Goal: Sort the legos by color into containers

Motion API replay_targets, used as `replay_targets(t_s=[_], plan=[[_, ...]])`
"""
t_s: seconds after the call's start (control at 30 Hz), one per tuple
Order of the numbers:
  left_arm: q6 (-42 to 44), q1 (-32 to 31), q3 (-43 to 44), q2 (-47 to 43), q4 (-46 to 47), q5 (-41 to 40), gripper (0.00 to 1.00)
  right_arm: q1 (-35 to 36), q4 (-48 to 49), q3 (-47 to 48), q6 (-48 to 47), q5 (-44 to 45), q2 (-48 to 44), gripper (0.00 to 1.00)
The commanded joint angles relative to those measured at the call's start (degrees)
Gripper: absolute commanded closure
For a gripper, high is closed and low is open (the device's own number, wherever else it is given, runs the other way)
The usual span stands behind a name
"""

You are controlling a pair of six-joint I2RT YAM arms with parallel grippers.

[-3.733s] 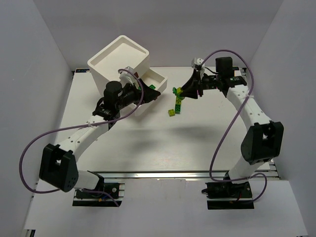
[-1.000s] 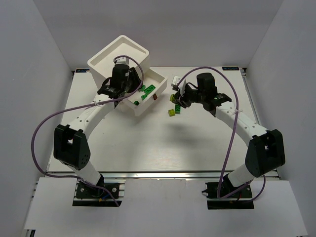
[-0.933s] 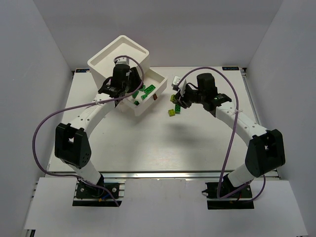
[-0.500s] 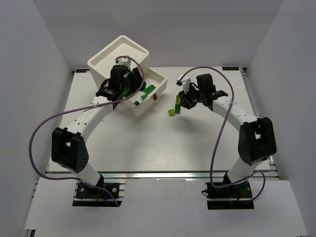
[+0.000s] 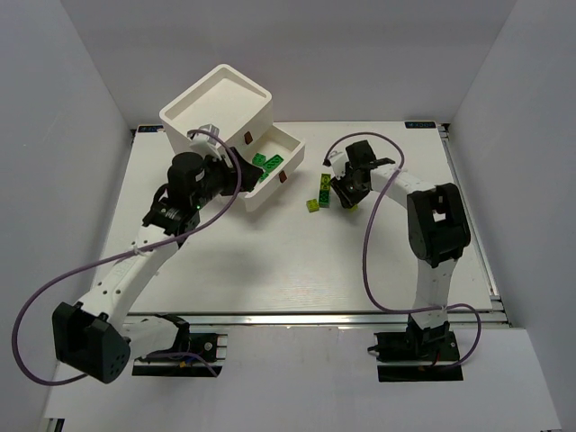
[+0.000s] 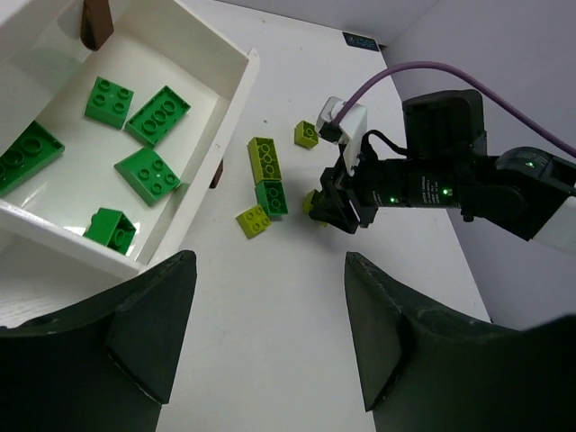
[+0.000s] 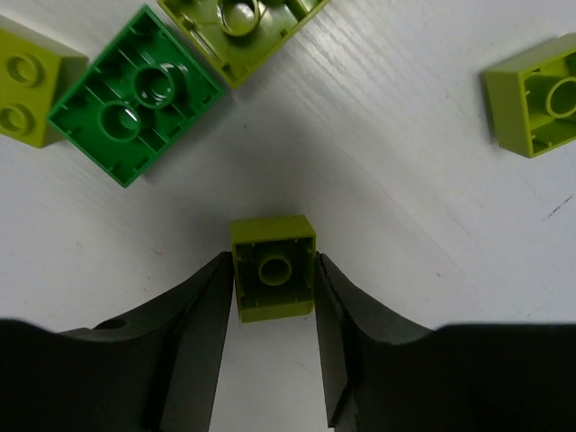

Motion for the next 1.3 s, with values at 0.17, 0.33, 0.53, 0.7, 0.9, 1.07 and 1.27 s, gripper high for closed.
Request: replay_targets(t_s=[0.17,0.33,0.53,0.7,0.9,1.07,1.27], plan=[[-1.69,-0.15,-2.42,-5.63,-2.13,-2.14,0.23,-0.02,-2.23,7.38,2.62,-2.02,0.11,0.23],[-1.95,-0.15,-2.86,-7.12,-3.54,-3.28,0.23,0.34,-4.86,13.27,12.01,-7.03,0.99,0.11],[-2.39,-0.15,-3.22,-8.44,-4.77,-4.16,0.22,2.44,-2.76,14.06,30.47,-6.08,1.6,0.14],[-2.74,-0.15,-2.77,-9.32,-6.35,-4.69,0.23,4.47,-2.5,15.39,37.16,-1.25,3.98,0.25],[-3.53,-0.15,-3.3,-9.94,-7.06,-5.13,0.23,5.87,-2.76,16.79,39.98,7.1,6.61,0.43],[-3.71,-0.15,-3.39,-10.29,-7.23,-5.65,0.23,6.31,-2.58,15.92,39.81,11.06,8.02,0.46],[-3.97,-0.15,-4.09,-10.64,-6.88,-5.83,0.23,6.49,-2.32,14.86,39.28,10.63,8.37,0.43]])
